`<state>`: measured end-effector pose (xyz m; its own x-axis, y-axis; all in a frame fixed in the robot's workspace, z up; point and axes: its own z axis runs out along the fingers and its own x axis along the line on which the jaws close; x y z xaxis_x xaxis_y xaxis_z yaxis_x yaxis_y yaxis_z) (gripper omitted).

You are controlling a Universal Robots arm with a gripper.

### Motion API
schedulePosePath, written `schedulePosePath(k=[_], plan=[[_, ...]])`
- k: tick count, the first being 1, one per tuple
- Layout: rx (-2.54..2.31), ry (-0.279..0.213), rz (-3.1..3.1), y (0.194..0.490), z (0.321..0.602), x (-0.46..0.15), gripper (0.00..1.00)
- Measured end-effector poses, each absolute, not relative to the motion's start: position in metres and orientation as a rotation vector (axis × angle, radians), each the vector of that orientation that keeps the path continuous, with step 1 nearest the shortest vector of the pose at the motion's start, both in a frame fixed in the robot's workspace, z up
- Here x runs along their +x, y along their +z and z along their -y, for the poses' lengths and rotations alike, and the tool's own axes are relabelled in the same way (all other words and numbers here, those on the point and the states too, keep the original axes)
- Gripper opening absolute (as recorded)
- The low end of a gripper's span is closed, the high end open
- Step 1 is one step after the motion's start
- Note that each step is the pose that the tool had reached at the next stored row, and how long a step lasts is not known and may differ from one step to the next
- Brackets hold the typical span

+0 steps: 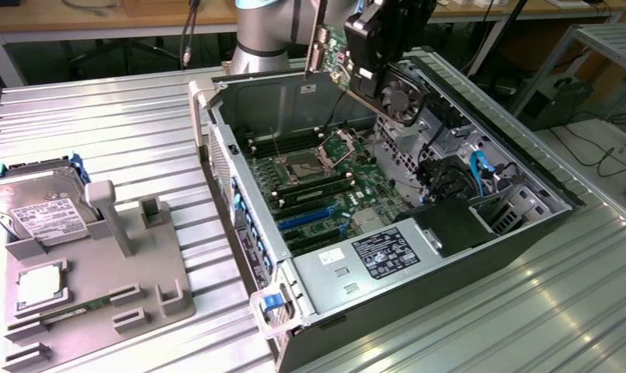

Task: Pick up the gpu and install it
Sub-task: 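Insert the gpu into the slot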

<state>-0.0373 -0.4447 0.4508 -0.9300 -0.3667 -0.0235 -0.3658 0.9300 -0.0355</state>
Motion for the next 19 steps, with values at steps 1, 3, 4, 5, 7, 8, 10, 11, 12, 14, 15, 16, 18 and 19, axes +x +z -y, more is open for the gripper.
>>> schedulePosePath(k=[1, 3, 4, 5, 7, 8, 10, 11, 12, 14, 15, 16, 18, 19], plan=[[-0.690, -0.046, -3.033, 0.4508, 0.4447, -0.0373, 0.28], [-0.783, -0.044, -3.009, 0.4508, 0.4447, -0.0373, 0.28], [-0.802, -0.044, -3.004, 0.4508, 0.4447, -0.0373, 0.28], [-0.821, -0.044, -2.999, 0.4508, 0.4447, -0.0373, 0.28], [-0.860, -0.043, -2.987, 0.4508, 0.4447, -0.0372, 0.28], [-0.878, -0.043, -2.982, 0.4508, 0.4447, -0.0372, 0.28], [-0.912, -0.042, -2.972, 0.4508, 0.4447, -0.0373, 0.28], [-0.930, -0.042, -2.966, 0.4508, 0.4447, -0.0372, 0.28], [-0.948, -0.041, -2.960, 0.4508, 0.4447, -0.0373, 0.28], [-0.984, -0.041, -2.948, 0.4508, 0.4447, -0.0373, 0.28], [-1.018, -0.040, -2.936, 0.4508, 0.4447, -0.0373, 0.28], [-1.034, -0.040, -2.930, 0.4508, 0.4447, -0.0373, 0.28], [-1.063, -0.039, -2.920, 0.4508, 0.4447, -0.0373, 0.28], [-1.080, -0.039, -2.913, 0.4508, 0.4447, -0.0373, 0.28]])
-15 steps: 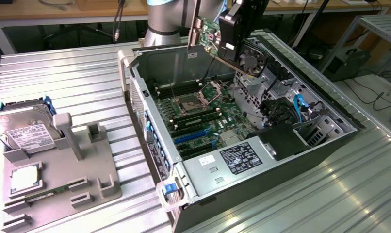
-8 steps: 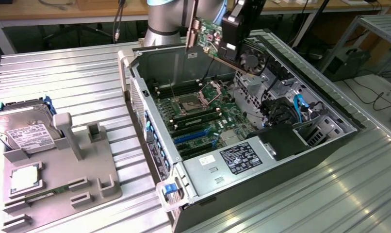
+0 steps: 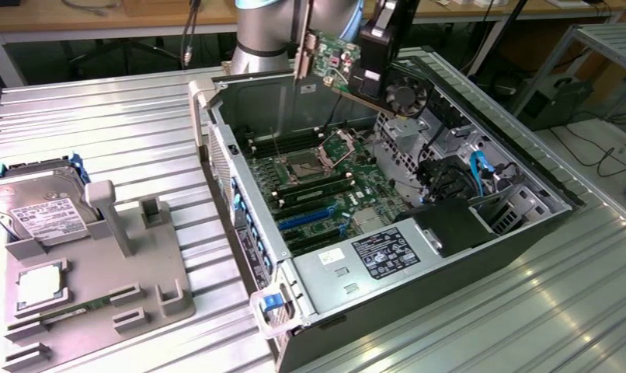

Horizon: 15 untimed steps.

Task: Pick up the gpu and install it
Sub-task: 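Insert the gpu into the slot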

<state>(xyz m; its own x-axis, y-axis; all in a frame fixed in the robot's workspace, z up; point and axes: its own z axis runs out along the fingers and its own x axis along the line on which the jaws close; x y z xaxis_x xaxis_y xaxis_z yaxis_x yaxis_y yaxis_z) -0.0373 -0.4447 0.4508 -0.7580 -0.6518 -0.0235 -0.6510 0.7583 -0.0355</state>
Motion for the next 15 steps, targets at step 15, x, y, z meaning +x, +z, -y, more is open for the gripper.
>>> schedulePosePath(k=[15], plan=[[-1.323, -0.034, -2.809, 0.4508, 0.4448, -0.0373, 0.28]])
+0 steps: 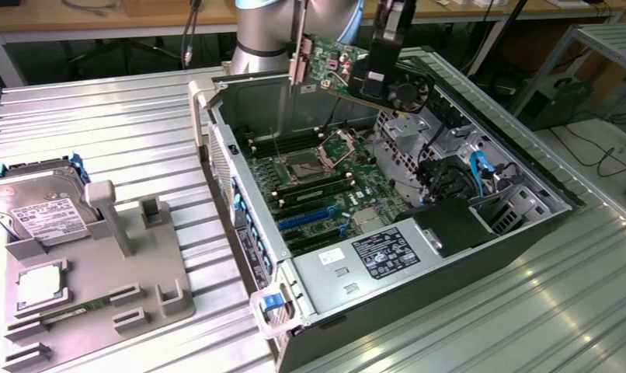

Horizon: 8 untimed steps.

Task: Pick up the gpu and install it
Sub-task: 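Insert the gpu into the slot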

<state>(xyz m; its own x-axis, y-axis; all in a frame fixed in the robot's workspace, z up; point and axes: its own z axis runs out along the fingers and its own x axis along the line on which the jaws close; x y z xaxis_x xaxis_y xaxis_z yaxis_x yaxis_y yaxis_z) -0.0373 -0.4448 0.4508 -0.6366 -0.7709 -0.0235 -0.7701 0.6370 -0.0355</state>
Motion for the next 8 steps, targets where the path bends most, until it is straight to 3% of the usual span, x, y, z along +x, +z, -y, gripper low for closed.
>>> schedulePosePath(k=[8], plan=[[-1.490, -0.031, -2.723, 0.4507, 0.4448, -0.0373, 0.28]])
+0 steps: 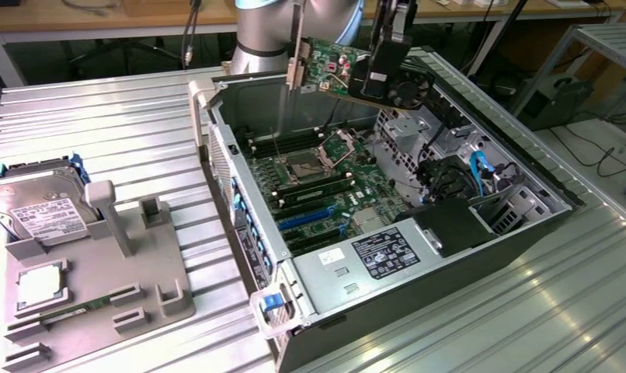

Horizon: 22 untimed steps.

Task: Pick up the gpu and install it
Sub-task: 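Insert the gpu into the slot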

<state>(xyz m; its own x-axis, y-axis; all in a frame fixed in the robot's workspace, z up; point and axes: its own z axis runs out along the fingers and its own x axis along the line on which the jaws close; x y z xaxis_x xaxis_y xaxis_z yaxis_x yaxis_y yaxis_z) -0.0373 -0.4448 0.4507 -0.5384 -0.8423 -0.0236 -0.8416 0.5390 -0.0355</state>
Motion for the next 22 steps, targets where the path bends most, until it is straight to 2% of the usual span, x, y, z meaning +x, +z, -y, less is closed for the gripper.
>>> schedulePosePath(k=[22], plan=[[-1.765, -0.025, -2.551, 0.4508, 0.4450, -0.0373, 0.28]])
